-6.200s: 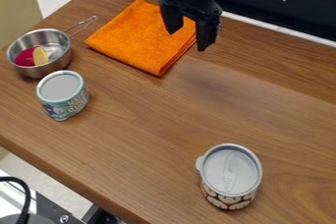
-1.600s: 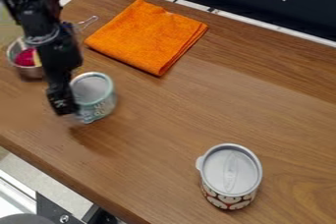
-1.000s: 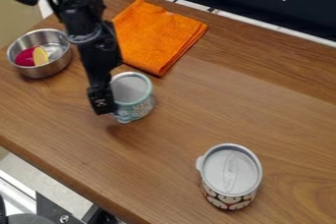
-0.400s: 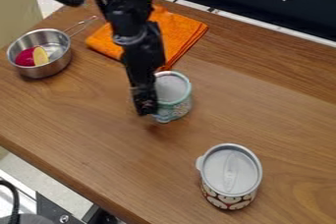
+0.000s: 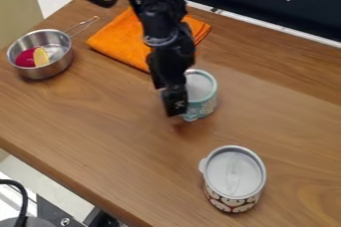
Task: Moved the can to the middle of the table
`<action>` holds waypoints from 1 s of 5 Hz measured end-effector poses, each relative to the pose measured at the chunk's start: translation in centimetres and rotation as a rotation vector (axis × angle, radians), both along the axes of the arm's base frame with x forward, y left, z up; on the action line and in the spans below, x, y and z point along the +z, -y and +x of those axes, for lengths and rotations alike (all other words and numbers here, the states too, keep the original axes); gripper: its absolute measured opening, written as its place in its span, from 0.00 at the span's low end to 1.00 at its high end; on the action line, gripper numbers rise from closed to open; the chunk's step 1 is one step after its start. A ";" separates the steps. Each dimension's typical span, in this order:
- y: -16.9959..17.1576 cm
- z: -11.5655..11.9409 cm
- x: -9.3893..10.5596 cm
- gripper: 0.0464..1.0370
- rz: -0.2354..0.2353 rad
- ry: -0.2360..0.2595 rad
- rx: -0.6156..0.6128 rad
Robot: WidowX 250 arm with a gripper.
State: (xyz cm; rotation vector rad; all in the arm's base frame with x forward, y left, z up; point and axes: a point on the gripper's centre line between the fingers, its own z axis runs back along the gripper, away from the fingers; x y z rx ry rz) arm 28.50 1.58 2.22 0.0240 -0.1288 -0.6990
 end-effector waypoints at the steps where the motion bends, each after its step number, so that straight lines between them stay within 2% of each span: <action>1: 1.4 0.9 -0.4 0.96 0.003 -0.015 0.023; 2: 2.7 2.0 -0.4 0.96 0.002 -0.031 0.053; 5: 5.6 4.6 0.3 0.96 -0.028 -0.011 0.088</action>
